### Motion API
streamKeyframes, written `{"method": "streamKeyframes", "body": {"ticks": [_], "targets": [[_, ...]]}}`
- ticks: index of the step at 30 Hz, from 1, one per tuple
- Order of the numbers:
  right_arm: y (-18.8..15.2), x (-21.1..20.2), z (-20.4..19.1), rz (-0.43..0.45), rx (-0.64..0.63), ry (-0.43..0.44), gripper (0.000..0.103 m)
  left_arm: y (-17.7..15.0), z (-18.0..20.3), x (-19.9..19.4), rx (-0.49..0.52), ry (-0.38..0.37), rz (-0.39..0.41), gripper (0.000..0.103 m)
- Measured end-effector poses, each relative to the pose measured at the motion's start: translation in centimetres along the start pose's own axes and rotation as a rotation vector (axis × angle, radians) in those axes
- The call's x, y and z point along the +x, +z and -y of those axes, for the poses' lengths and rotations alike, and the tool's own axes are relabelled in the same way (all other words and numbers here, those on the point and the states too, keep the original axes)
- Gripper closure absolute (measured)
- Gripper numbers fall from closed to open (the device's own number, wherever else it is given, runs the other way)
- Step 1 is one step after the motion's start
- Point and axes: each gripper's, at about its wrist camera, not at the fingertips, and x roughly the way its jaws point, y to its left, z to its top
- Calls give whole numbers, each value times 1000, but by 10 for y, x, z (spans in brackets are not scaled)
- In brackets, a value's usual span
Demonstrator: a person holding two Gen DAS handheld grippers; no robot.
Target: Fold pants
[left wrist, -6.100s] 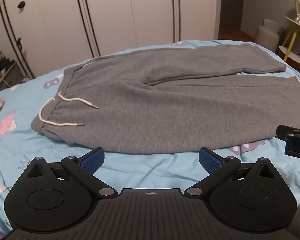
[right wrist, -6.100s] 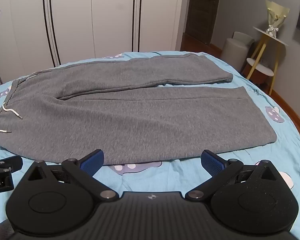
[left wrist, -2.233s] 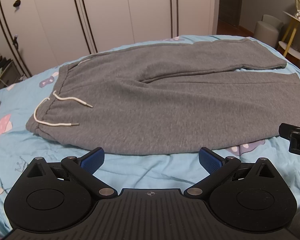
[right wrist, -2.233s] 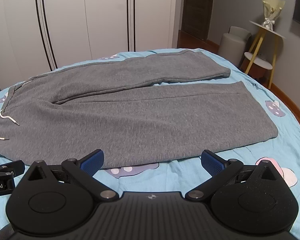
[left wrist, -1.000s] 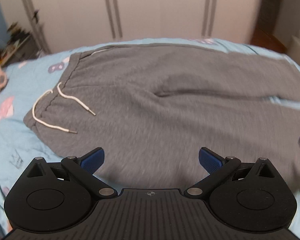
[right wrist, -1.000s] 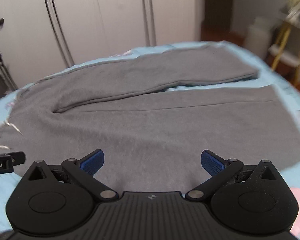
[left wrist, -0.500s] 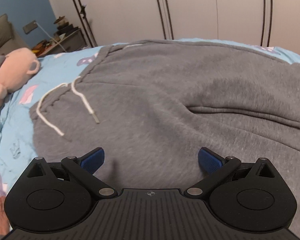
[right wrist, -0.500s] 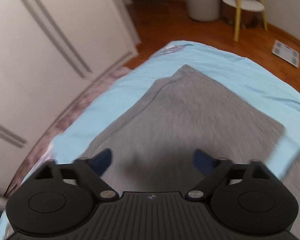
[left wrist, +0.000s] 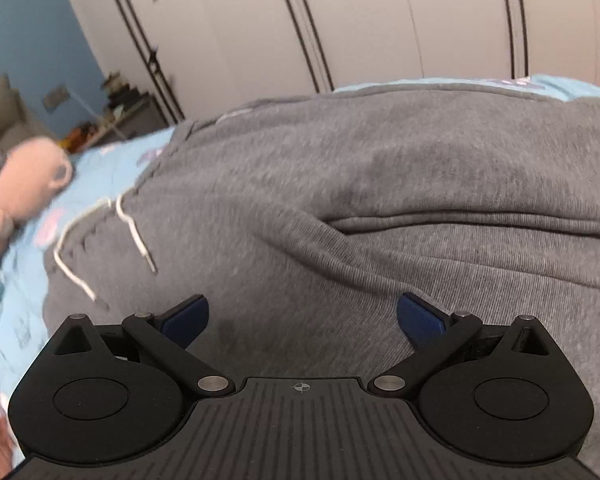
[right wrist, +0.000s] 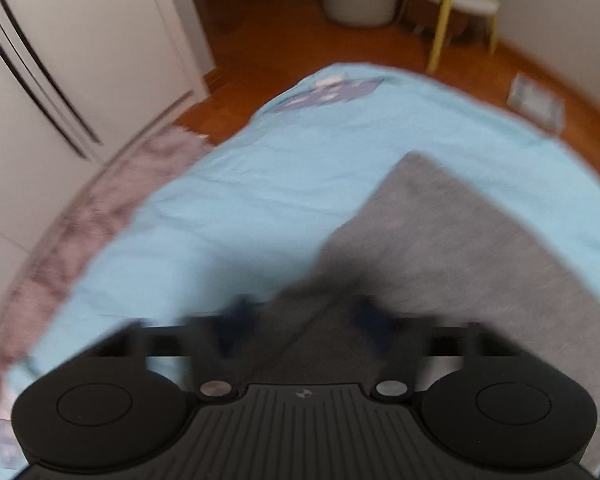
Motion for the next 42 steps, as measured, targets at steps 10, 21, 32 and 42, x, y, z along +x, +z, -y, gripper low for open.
{"method": "streamKeyframes", "body": {"ticks": [10, 21, 32, 42], "targets": [[-109, -135, 154, 227, 144, 412, 99, 1, -39, -13, -136, -132, -23, 0], [-308, -162, 292, 181, 309, 365, 101, 32, -90, -33, -268, -441, 83, 0], [-297, -139, 299, 161, 380, 507, 69, 171, -129, 94, -426, -555, -81, 0], [-299, -140, 269, 229, 234, 544, 8, 254, -43, 201, -304, -515, -228, 8]]}}
